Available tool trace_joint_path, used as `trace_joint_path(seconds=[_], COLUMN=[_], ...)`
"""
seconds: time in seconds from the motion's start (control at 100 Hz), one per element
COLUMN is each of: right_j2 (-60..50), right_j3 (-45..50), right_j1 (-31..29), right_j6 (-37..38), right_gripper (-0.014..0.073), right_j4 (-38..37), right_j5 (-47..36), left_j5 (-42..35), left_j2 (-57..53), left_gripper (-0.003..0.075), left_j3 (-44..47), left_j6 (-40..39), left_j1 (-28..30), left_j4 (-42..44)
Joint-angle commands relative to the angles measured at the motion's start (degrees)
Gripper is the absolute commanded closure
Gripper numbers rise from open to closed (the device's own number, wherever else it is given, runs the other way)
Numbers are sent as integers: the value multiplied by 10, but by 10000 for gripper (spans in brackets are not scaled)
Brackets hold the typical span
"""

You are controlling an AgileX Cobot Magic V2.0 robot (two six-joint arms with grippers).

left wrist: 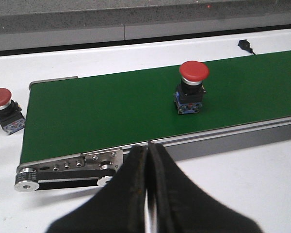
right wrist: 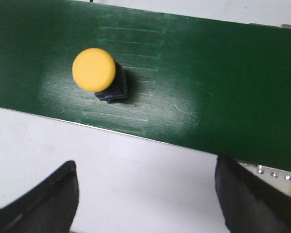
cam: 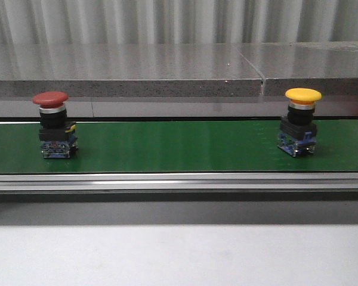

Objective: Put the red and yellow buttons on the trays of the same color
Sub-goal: 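Close the right gripper on the yellow button and lift it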

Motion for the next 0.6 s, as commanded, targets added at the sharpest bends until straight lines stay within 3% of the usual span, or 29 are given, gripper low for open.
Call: trace_joint_path(seconds=[0.0,0.3,0.59], right_j2=[21,125,205], right_j3=[-38,-98,-114], right_j1=[8,48,47], right_j6=[-24,-44,-44], right_gripper=[1,1,3], right_j4=[20,25,-1], right_j5=[0,15,-12], left_j5=[-38,-38,-38], left_j2=[4,4,4], left_gripper=[741,741,741], left_j3=[-16,-16,-16], left_j6=[-6,-6,-6], left_j1=[-4,-4,-4], left_j4=[-3,-3,-3])
